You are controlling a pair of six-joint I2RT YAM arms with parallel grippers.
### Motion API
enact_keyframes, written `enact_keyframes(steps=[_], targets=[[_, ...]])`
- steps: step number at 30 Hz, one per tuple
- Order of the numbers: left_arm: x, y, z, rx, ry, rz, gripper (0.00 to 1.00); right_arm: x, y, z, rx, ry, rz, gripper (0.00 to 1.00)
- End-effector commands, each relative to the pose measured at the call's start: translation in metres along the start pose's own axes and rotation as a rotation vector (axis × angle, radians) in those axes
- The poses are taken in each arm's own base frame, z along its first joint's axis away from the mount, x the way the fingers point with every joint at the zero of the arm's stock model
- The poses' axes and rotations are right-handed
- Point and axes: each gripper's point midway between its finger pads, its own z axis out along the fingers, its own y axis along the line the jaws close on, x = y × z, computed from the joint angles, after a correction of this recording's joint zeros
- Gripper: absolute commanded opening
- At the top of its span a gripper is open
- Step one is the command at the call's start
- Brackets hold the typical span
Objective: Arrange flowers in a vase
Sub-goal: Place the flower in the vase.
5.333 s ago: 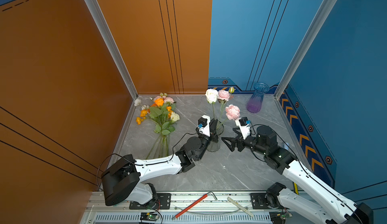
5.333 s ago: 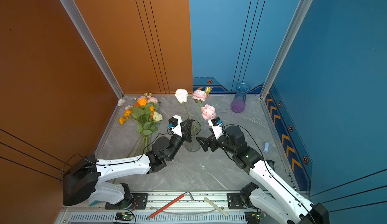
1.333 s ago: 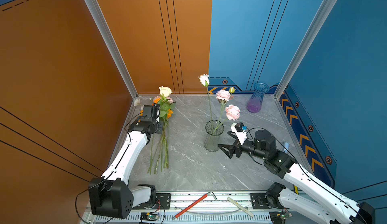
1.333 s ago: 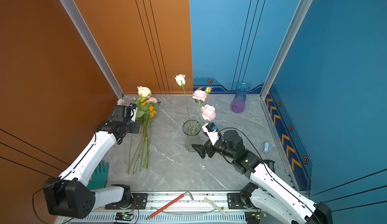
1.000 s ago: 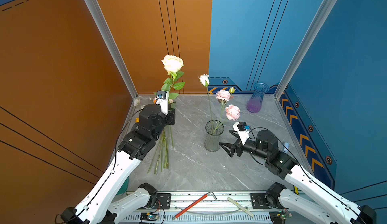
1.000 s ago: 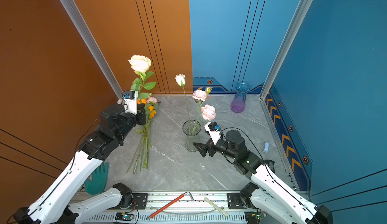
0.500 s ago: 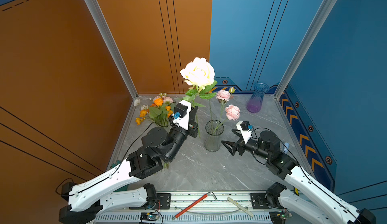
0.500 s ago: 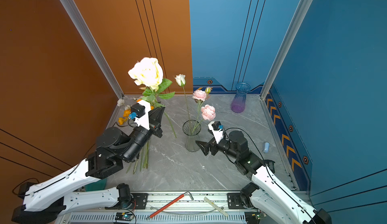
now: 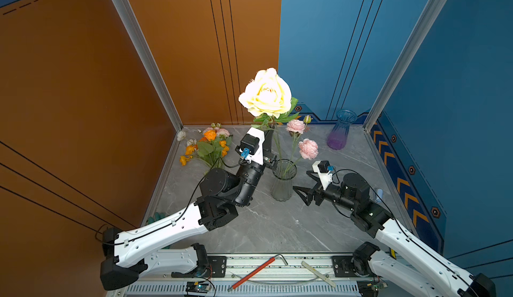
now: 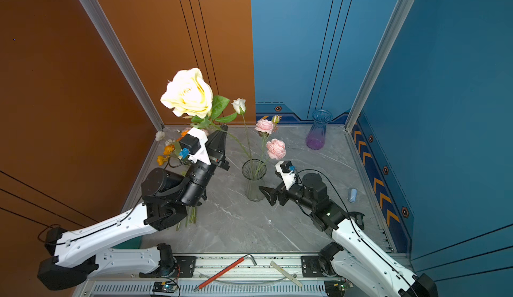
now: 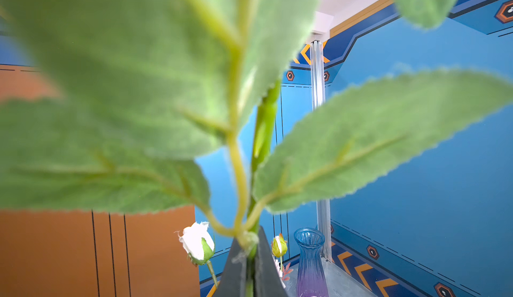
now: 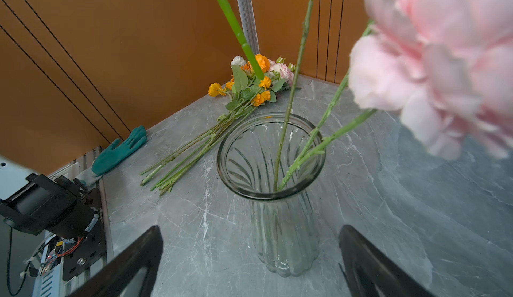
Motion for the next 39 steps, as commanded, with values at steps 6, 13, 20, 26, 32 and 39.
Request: enact_keyframes(steps=[6,13,20,26,32,39], targets=[[0.010,0.009,-0.003,-0.106,-0.002,-0.074,0.00,-0.004,0.000,-0.004,-0.001,-0.025,0.008,1.00],[0.066,0.016,-0.025,-0.151,0.123,-0.120,0.00,-0.001,-0.002,0.000,0.001,-0.014,0.011,1.00],[0.120,0.007,-0.028,-0.131,0.207,-0.178,0.00,0.000,-0.002,0.001,0.001,-0.010,0.011,1.00],[0.177,-0.018,-0.021,-0.071,0.305,-0.176,0.00,0.000,-0.002,0.001,0.002,-0.011,0.011,1.00],[0.229,-0.031,-0.027,-0.066,0.373,-0.193,0.00,-0.001,-0.002,0.000,0.003,-0.016,0.009,1.00],[0.249,-0.026,-0.038,-0.064,0.422,-0.211,0.22,0.000,-0.002,0.001,-0.002,-0.012,0.014,1.00]])
